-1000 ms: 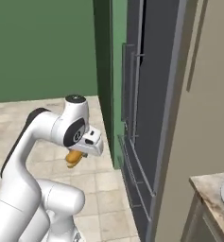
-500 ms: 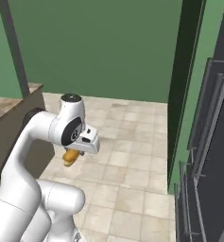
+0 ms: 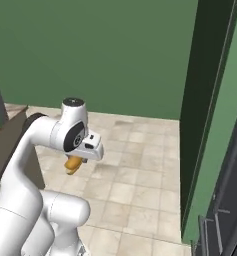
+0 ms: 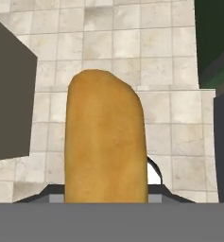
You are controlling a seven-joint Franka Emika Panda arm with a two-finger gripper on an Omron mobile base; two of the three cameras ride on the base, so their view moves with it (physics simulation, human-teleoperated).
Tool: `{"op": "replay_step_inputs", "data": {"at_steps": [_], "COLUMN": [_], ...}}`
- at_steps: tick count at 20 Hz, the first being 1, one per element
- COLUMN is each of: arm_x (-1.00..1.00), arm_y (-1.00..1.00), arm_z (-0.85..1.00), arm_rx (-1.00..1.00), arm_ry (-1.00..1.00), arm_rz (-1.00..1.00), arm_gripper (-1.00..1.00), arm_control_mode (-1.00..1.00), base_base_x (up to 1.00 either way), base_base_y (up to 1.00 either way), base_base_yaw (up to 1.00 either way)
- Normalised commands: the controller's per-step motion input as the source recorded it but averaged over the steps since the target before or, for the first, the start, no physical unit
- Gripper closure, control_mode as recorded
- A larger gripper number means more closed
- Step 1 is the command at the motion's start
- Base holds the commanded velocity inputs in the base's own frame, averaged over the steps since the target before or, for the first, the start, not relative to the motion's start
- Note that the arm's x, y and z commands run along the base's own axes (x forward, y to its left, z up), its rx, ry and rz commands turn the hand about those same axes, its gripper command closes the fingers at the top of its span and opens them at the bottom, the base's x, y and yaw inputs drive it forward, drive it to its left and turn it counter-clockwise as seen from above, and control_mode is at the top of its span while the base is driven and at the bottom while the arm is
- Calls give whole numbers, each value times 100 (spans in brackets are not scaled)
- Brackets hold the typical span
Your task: Move the hot dog bun to the plate on the dining table and place the condiment next to that plate. Then navigate to the fridge and take the sausage and place it on the plate as well.
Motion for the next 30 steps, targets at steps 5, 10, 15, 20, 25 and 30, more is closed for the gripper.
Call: {"op": "replay_step_inputs", "data": {"at_steps": [5,10,15,20,25,30], "arm_x": [0,0,0,0,0,0], "arm_y": [0,0,0,0,0,0], "arm_z": [0,0,0,0,0,0], "arm_rx": [0,0,0,0,0,0], "arm_ry": [0,0,0,0,0,0], "arm_rz": [0,0,0,0,0,0], "arm_gripper": [100,100,100,100,100,100], "arm_control_mode": [100,100,100,100,100,100], "base_base_x": [100,100,100,100,100,100], "base_base_y": [34,35,36,35,36,23], "base_base_yaw": [0,0,0,2,14,35]}}
